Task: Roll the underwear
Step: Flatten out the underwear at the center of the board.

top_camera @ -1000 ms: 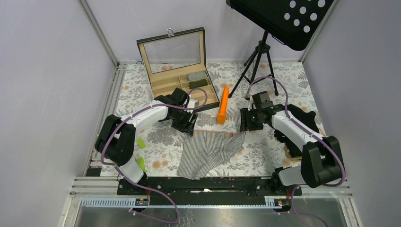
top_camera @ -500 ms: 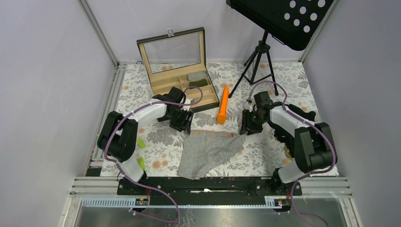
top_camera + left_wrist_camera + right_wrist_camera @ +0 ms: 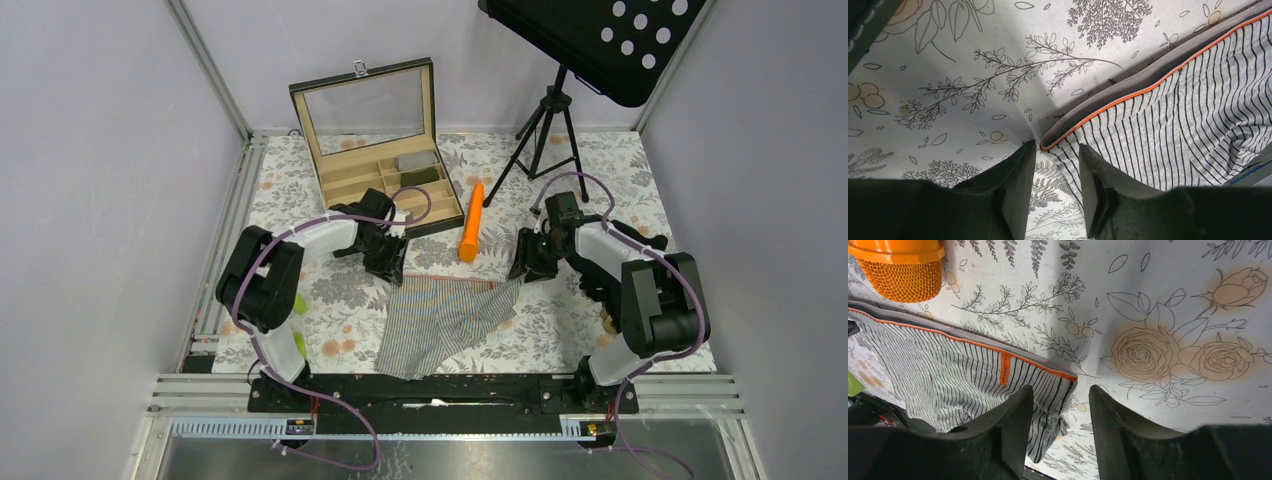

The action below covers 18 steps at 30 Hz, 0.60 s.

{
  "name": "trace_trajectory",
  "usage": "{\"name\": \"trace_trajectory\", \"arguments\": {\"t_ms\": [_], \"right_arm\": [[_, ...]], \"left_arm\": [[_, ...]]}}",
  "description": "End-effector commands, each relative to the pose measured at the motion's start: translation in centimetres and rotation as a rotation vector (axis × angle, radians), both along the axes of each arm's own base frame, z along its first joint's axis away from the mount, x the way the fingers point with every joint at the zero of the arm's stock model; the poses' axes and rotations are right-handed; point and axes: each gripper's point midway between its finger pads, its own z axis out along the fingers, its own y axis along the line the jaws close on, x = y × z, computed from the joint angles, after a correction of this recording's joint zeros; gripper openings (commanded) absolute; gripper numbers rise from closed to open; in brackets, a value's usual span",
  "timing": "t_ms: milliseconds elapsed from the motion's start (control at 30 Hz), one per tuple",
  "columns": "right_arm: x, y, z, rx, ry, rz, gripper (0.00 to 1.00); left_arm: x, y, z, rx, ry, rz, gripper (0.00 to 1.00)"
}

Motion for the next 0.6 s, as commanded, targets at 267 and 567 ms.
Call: {"name": "trace_trajectory", "arguments": {"t_ms": [267,567], "right_arm": [[0.3,1.0,-0.1,0.078,-0.017,0.001,0.39],[3.2,3.5,6.7,0.231,-0.349,0.222,0.07]], "left_arm": [[0.4,-1.2,-0.3,-0.087,-0.005,-0.038,0.14],[1.3,-0.9,3.0,-0.126,-0.087,-0.046,0.00]]}}
